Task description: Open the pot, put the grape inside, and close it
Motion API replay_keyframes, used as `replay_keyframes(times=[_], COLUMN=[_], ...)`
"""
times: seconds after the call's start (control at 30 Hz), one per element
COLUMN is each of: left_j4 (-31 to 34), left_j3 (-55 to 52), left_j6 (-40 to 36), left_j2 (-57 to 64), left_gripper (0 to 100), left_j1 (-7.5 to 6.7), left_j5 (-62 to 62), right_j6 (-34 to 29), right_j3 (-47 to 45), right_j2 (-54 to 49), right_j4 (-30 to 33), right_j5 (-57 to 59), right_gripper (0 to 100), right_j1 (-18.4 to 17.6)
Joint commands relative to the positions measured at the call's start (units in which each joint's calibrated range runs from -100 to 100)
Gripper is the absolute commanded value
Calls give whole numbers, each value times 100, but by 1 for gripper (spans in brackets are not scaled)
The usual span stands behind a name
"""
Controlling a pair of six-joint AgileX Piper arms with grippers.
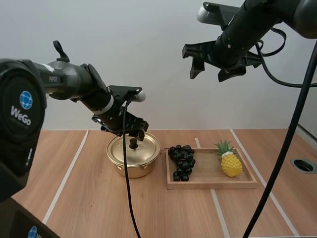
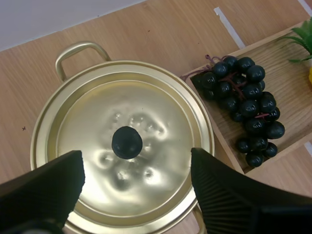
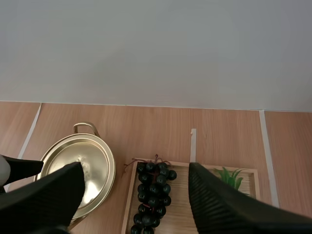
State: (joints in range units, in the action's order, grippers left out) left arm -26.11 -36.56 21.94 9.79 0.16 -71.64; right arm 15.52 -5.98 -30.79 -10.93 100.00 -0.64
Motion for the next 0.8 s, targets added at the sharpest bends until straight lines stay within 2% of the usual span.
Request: replay_keyframes(times=[0.0,0.37,0.53,0.77], left_j4=[-104,-108,-133,-681], left_j3=[-129,-435,-435,-435], left_j6=[20,164,240,735], left_j2=[-189,-355,-394,-407], left_gripper=[100,100,100,100], left_j1=[-13,-13,-16,-13], left_j5=[348,2159,2390,2312], right_j6=[66,96,96,96], right_j3=[-39,-30,-30,-30], right_j2=[-23,-23,-23,-23], right_j4=[-31,-31,-31,-31], right_j5=[0,0,0,0], right_gripper=[100,100,100,100], right_j1=[-3,-3,-3,-3])
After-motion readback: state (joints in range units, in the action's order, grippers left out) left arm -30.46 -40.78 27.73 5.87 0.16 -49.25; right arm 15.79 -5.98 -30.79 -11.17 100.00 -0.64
